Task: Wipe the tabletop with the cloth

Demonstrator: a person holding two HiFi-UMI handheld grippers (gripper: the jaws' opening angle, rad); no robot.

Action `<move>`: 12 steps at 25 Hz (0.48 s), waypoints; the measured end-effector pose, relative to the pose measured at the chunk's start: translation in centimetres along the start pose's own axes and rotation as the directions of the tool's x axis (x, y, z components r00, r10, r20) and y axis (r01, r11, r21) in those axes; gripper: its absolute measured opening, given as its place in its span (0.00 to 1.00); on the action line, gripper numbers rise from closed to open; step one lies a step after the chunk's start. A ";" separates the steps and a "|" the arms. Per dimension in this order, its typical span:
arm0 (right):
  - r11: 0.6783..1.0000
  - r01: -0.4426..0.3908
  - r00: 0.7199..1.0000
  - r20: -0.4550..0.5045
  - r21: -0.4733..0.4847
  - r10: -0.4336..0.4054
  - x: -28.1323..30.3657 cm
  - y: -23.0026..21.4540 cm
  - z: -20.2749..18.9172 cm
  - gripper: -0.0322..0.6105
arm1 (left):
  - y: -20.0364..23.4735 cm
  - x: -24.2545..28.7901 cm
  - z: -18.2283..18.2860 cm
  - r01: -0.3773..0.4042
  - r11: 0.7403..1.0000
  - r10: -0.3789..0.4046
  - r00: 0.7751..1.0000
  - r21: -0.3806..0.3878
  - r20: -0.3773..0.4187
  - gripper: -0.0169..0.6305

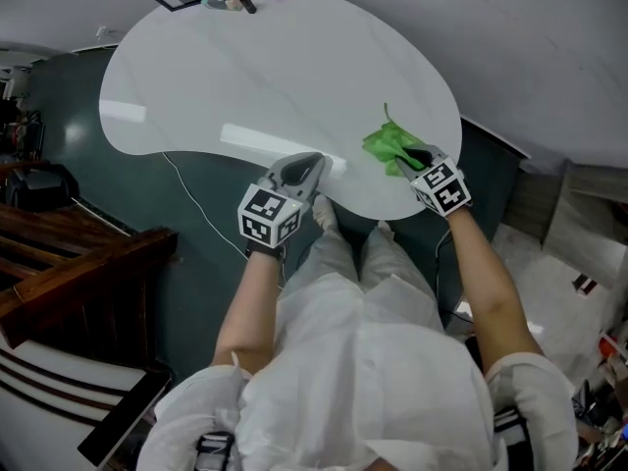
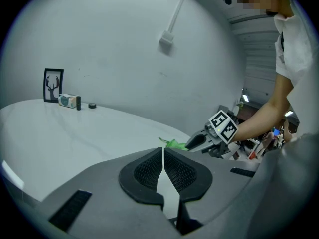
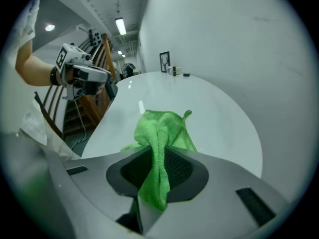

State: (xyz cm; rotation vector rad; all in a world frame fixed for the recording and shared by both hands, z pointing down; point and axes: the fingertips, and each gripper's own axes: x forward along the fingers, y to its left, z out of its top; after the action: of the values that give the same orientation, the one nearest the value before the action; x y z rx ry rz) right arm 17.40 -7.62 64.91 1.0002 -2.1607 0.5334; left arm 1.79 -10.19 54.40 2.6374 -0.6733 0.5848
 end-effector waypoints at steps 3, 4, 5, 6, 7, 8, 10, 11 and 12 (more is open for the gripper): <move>0.998 0.060 0.998 -0.006 0.031 -0.060 -1.5 -3.8 -1.0 0.16 | -1.5 0.8 -0.2 -0.016 1.000 0.016 1.000 -0.013 0.004 0.06; 0.996 0.077 0.997 -0.010 0.035 -0.077 -2.0 -4.9 -1.3 0.16 | -2.0 1.1 -0.2 -0.020 1.000 0.020 1.000 -0.016 0.006 0.06; 0.995 0.096 0.995 -0.011 0.038 -0.095 -2.4 -5.9 -1.6 0.16 | -2.5 1.3 -0.3 -0.025 1.000 0.026 1.000 -0.018 0.009 0.06; 0.992 0.117 0.993 -0.012 0.040 -0.117 -2.7 -6.9 -1.9 0.16 | -2.9 1.5 -0.4 -0.032 0.999 0.032 0.999 -0.021 0.012 0.05; 0.989 0.139 0.990 -0.013 0.047 -0.138 -3.1 -7.8 -2.2 0.16 | -3.2 1.7 -0.5 -0.038 0.999 0.039 0.999 -0.024 0.013 0.06; 0.986 0.158 0.987 -0.017 0.059 -0.157 -3.5 -8.6 -2.6 0.16 | -3.5 1.8 -0.7 -0.046 0.999 0.046 0.999 -0.029 0.014 0.06; 0.978 0.189 0.982 -0.024 0.092 -0.188 -4.4 -9.7 -3.4 0.16 | -4.1 2.0 -0.9 -0.061 0.997 0.061 0.998 -0.039 0.017 0.06; 0.974 0.202 0.979 -0.028 0.105 -0.200 -4.9 -10.1 -3.8 0.16 | -4.5 2.0 -1.0 -0.067 0.997 0.068 0.997 -0.043 0.019 0.05; 0.970 0.214 0.977 -0.033 0.113 -0.211 -5.2 -10.2 -4.2 0.16 | -4.8 1.9 -1.1 -0.073 0.996 0.074 0.997 -0.047 0.022 0.06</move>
State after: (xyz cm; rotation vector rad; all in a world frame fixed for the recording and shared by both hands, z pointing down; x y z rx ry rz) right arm 29.56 -8.78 64.72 1.2667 -1.9917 0.5682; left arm 5.47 -6.51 55.11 2.5895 -0.7850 0.5523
